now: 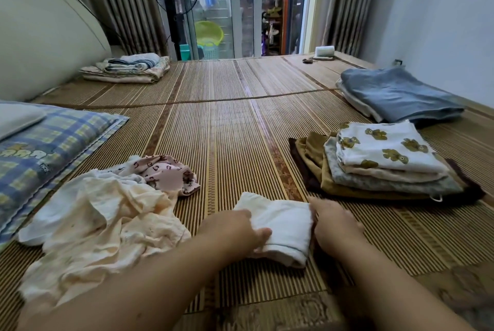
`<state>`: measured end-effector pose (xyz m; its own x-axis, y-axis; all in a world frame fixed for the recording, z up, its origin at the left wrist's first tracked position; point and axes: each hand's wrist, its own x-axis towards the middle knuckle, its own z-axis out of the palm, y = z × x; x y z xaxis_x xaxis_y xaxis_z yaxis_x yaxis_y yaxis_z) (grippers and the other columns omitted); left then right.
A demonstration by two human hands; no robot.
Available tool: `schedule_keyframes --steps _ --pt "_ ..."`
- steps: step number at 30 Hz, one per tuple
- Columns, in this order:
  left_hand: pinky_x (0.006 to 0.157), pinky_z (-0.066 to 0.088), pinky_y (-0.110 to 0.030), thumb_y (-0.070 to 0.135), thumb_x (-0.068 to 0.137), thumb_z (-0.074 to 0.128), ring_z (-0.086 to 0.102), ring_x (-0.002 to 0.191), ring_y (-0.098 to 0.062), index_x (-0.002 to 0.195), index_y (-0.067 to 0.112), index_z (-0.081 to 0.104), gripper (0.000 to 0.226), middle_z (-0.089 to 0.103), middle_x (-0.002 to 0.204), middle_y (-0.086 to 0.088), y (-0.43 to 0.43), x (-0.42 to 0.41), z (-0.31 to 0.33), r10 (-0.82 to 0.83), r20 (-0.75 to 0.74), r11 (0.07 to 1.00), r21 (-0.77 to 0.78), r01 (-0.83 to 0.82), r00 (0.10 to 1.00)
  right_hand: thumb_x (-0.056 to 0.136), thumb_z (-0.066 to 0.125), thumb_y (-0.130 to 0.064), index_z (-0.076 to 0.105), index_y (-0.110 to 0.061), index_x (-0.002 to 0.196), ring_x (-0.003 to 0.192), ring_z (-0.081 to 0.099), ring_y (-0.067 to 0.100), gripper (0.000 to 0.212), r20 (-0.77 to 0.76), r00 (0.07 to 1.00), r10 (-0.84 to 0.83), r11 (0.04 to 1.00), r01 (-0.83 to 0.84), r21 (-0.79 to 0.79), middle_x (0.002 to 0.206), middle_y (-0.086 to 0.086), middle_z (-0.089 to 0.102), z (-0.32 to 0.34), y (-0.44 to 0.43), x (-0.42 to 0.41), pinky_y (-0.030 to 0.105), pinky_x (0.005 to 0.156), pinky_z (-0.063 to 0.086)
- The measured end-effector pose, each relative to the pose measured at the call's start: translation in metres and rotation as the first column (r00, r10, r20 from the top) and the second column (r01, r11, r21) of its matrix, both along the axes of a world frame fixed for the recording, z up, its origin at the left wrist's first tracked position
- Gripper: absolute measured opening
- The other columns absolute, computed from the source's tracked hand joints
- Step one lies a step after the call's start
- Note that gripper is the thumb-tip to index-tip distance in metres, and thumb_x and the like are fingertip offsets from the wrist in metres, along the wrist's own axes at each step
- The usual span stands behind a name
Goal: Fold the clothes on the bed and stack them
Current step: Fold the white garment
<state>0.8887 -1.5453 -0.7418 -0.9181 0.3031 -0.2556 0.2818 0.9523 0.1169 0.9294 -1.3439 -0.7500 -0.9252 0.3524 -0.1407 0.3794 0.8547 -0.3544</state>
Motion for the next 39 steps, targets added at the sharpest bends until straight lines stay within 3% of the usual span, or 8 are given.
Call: schedule_keyframes --steps 4,8,13,17,21,27,32,39 --pt "0.096 0.042 -0.04 0.07 0.075 0.057 0.044 0.121 -0.027 0.134 0.02 0.044 0.078 0.044 0.135 -0.008 -0.017 -0.012 -0.009 0.358 0.016 0.926 0.12 -0.357 0.934 0.093 0.053 -0.034 0.048 -0.018 0.137 0.107 0.057 0.019 0.047 -0.01 0.994 -0.107 0.951 0.1 -0.293 0.125 0.002 0.059 0.01 0.003 0.005 0.031 0.087 0.043" --pt "0.06 0.041 -0.026 0.05 0.085 0.062 0.058 0.081 -0.009 0.105 0.024 0.063 0.032 0.061 0.087 0.009 -0.019 -0.024 -0.013 0.285 0.088 0.918 0.26 -0.298 0.954 0.081 0.069 -0.037 0.054 -0.019 0.127 0.085 0.062 0.015 0.052 0.033 0.996 -0.077 0.89 0.084 -0.449 0.103 -0.003 0.061 0.013 -0.007 0.013 0.03 0.074 0.052" --pt "0.054 0.038 -0.025 0.039 0.094 0.054 0.057 0.074 -0.012 0.082 0.029 0.051 0.015 0.059 0.083 0.005 -0.022 -0.033 -0.001 0.333 0.025 0.76 0.584 -0.284 0.943 0.076 0.074 -0.039 0.054 -0.016 0.126 0.085 0.058 0.011 0.058 0.02 0.993 -0.116 0.852 0.11 -0.512 0.097 -0.007 0.061 0.014 -0.011 0.013 0.027 0.07 0.048" --pt "0.075 0.045 -0.032 0.038 0.093 0.056 0.058 0.093 -0.02 0.103 0.022 0.056 0.019 0.063 0.103 -0.003 -0.028 -0.043 -0.003 0.384 0.077 0.813 0.445 -0.376 0.92 0.072 0.071 -0.053 0.057 -0.016 0.125 0.104 0.06 0.02 0.066 0.073 0.988 -0.135 0.906 0.152 -0.395 0.119 0.003 0.064 0.008 -0.029 0.011 0.031 0.084 0.048" --pt "0.072 0.042 -0.026 0.056 0.072 0.074 0.056 0.099 -0.019 0.13 0.011 0.049 0.078 0.058 0.116 -0.005 -0.019 -0.042 0.002 0.36 0.251 0.864 0.274 -0.423 0.899 0.074 0.062 -0.046 0.061 -0.017 0.114 0.096 0.061 0.022 0.05 0.085 0.989 -0.125 0.945 0.144 -0.292 0.106 0.002 0.066 0.004 -0.044 0.006 0.03 0.076 0.047" --pt "0.07 0.048 -0.026 0.036 0.076 0.077 0.059 0.091 -0.019 0.115 0.006 0.058 0.052 0.059 0.099 -0.004 -0.012 -0.042 0.01 0.361 0.364 0.85 0.249 -0.464 0.858 0.085 0.058 -0.028 0.05 -0.014 0.118 0.083 0.058 0.016 0.037 0.003 0.974 -0.227 0.802 0.189 -0.567 0.094 -0.002 0.056 0.005 -0.046 -0.002 0.029 0.065 0.045" --pt "0.087 0.056 -0.046 0.014 0.089 0.062 0.067 0.096 -0.035 0.117 -0.002 0.053 0.034 0.065 0.107 -0.021 -0.002 -0.029 0.011 0.239 0.713 0.406 0.543 -0.735 0.659 0.09 0.056 -0.017 0.001 -0.033 0.153 0.084 0.053 0.016 0.085 -0.113 0.977 -0.18 0.807 0.081 -0.584 0.125 0.009 0.055 0.004 -0.015 0.009 0.031 0.075 0.044" --pt "0.056 0.058 -0.04 -0.014 0.078 0.057 0.069 0.087 -0.042 0.15 0.042 0.01 0.103 0.017 0.155 -0.021 0.018 -0.001 0.014 -0.321 0.776 0.117 0.601 -0.79 0.543 0.092 0.051 -0.005 0.059 -0.027 0.129 0.089 0.06 0.0 0.043 -0.221 0.964 -0.147 0.663 -0.069 -0.746 0.12 -0.015 0.058 0.033 0.02 0.032 0.012 0.069 0.05"
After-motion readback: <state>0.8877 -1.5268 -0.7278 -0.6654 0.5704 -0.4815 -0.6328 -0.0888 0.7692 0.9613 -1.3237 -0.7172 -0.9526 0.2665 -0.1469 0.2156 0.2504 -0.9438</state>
